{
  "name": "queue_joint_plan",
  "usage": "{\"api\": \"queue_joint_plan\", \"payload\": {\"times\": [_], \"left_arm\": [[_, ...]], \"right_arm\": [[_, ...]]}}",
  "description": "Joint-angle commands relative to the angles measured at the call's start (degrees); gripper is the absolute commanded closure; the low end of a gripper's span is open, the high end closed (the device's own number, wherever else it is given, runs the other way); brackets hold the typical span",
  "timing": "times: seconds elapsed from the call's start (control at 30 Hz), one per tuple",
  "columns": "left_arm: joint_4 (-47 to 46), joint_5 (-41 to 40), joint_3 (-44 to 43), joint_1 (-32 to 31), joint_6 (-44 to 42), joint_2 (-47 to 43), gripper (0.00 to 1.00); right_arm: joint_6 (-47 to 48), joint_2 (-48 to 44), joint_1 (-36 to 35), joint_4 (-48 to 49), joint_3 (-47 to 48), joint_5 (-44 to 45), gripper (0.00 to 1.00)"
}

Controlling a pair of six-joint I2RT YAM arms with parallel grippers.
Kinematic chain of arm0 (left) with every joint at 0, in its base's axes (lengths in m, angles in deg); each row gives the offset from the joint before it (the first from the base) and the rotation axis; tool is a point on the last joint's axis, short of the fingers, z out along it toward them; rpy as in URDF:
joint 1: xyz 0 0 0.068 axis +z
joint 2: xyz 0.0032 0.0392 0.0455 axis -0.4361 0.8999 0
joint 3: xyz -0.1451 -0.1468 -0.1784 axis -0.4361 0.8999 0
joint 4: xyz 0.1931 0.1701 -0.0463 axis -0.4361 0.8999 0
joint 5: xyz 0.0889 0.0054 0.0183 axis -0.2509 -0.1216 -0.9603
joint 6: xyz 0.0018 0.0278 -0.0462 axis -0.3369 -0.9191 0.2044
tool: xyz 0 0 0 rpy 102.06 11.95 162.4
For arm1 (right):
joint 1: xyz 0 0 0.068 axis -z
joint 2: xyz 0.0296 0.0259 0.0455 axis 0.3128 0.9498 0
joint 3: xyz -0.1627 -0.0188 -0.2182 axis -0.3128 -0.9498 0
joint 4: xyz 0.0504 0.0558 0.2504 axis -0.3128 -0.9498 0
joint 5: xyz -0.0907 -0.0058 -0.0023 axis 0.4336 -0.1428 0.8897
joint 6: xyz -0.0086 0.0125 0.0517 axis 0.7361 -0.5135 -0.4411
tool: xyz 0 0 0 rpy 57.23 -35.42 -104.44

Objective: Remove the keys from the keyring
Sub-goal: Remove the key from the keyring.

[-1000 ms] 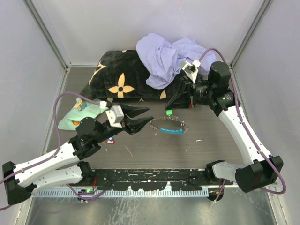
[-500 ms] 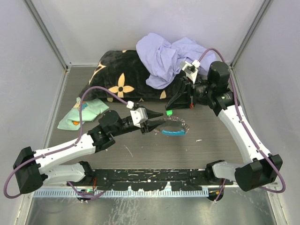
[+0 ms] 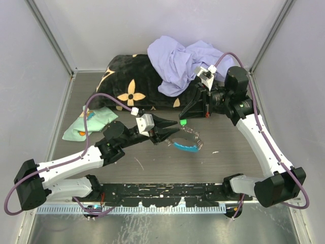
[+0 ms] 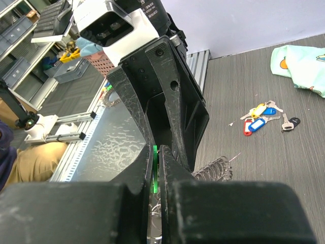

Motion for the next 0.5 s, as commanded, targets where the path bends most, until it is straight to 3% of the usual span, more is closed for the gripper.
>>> {"api": "queue_joint_plan", "payload": {"times": [0.0, 0.47], "left_arm": [[-5.21, 0.02, -0.95, 0.26, 1.00, 0.59, 0.71], [-6.71, 1.51, -2.29, 0.24, 2.94, 2.62, 0.72]], "right_arm": [[0.31, -0.41, -0.20, 1.37, 2.12, -2.93, 0.99], [0.60, -0.50, -0.14, 0.99, 1.98, -2.94, 0.99]]}}
